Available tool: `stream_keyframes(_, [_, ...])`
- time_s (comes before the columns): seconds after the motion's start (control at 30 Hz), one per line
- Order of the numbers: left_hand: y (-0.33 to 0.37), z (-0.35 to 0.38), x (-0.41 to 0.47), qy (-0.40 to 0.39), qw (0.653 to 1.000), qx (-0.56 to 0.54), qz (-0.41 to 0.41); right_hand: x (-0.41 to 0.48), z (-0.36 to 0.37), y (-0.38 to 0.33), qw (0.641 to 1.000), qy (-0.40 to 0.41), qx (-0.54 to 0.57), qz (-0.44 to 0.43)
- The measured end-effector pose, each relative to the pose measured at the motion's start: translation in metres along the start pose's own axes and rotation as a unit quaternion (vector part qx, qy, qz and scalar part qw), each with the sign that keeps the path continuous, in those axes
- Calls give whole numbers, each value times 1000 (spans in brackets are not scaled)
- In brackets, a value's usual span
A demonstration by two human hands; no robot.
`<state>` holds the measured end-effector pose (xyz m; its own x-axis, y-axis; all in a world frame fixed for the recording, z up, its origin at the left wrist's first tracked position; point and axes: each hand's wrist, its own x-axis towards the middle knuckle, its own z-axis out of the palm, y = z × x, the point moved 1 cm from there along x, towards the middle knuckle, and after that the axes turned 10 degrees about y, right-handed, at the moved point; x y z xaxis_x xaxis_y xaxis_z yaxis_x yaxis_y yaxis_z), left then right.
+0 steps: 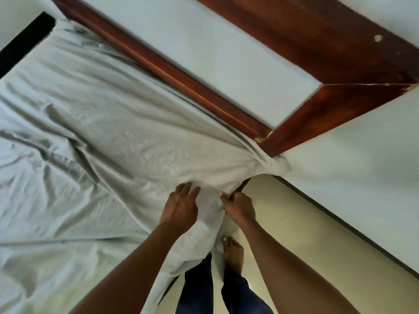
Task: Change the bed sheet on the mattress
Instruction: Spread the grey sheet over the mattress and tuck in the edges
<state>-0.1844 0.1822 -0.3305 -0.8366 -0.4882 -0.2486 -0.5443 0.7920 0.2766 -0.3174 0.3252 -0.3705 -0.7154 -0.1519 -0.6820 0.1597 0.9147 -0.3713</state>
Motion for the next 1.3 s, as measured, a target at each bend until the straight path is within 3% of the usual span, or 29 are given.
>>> stream_keyframes(0.1, [-11, 1, -44, -13, 999, 16, -29, -25, 8, -9, 990, 13, -123, -62])
stream_keyframes(0.27, [-44, -9, -136, 11, 983, -10, -182, -95, 32, -48, 925, -59, -219, -304])
stream_keyframes(0.4, [-83, 2, -237, 22, 945, -17, -325, -161, 90, -58, 804, -165, -261, -509])
stream_keyframes(0.5, [-115, 35, -328, -23, 921, 2, -390, -203, 149, -39, 703, -270, -321, -574])
stream_keyframes(0.57, [-131, 57, -381, -56, 915, 5, -398, -216, 182, -20, 615, -234, -408, -633])
stream_keyframes(0.6, [-140, 67, -404, -61, 914, 5, -400, -222, 197, -13, 591, -192, -412, -667])
stream_keyframes(0.7, [-166, 86, -444, -25, 933, 18, -358, -232, 222, -4, 622, -144, -401, -656])
stream_keyframes(0.8, [-173, 96, -469, -34, 964, 17, -263, -251, 230, 22, 588, -190, -451, -644])
stream_keyframes(0.9, [-167, 99, -503, -147, 954, -53, -257, -288, 235, 52, 560, -312, -504, -578])
stream_keyframes(0.97, [-167, 102, -528, -229, 934, -85, -262, -309, 247, 53, 545, -303, -527, -577])
stream_keyframes(1.03, [-175, 97, -556, -207, 926, -133, -287, -334, 271, 44, 579, -259, -491, -598])
stream_keyframes(1.1, [-191, 90, -582, -112, 910, -166, -362, -360, 304, 36, 627, -245, -410, -615])
stream_keyframes(1.13, [-200, 88, -596, -65, 895, -167, -408, -376, 324, 32, 637, -248, -378, -624])
stream_keyframes(1.2, [-222, 87, -633, 22, 843, -144, -517, -416, 369, 31, 621, -268, -360, -642])
stream_keyframes(1.23, [-234, 88, -649, 73, 804, -129, -575, -434, 388, 30, 613, -278, -364, -644])
stream_keyframes(1.3, [-257, 90, -690, 133, 692, -109, -701, -467, 431, 38, 594, -300, -374, -646])
